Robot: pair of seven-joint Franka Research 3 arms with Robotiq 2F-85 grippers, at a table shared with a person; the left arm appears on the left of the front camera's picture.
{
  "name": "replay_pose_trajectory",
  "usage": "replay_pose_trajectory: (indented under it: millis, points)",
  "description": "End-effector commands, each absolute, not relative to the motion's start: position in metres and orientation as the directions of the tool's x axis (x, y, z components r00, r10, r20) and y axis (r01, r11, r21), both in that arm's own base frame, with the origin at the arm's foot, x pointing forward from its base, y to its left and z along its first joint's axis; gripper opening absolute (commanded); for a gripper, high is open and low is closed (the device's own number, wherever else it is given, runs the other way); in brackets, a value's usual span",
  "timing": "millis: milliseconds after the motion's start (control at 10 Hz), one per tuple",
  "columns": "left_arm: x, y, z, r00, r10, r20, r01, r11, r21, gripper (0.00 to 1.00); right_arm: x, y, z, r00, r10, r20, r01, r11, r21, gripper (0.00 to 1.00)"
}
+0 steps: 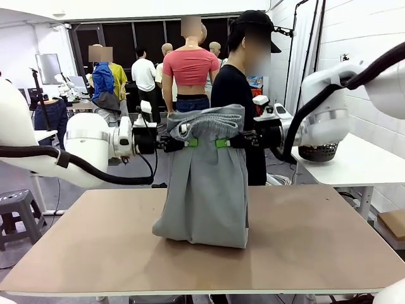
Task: Fold the training pants.
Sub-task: Fold the Training pants in half.
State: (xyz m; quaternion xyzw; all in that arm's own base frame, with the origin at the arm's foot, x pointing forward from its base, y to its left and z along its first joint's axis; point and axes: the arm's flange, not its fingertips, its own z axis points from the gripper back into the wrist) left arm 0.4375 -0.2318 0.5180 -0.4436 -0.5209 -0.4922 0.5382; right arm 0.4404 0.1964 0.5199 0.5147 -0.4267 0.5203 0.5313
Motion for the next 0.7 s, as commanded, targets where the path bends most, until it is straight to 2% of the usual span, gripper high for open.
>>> replay_pose_trajectory:
  millis: [0,300,400,600]
  points:
    - [0.466,-0.234,0.555,-0.042,-0.092,0.995,0.986,0.157,0.056,0.00,0.473,0.212,0.545,0.082,0.167,0.983,-0.993,-0.070,0.095,0.00]
    - [0.477,-0.219,0.588,-0.075,-0.067,0.995,0.971,0.221,0.088,0.00,0.484,0.219,0.575,0.046,0.165,0.985,-0.997,-0.057,0.056,0.00]
    - [0.470,-0.223,0.568,-0.066,-0.079,0.995,0.978,0.194,0.080,0.00,0.478,0.209,0.566,0.048,0.137,0.989,-0.996,-0.064,0.057,0.00]
    - [0.470,-0.223,0.568,-0.066,-0.079,0.995,0.978,0.194,0.080,0.00,0.478,0.209,0.566,0.048,0.137,0.989,-0.996,-0.064,0.057,0.00]
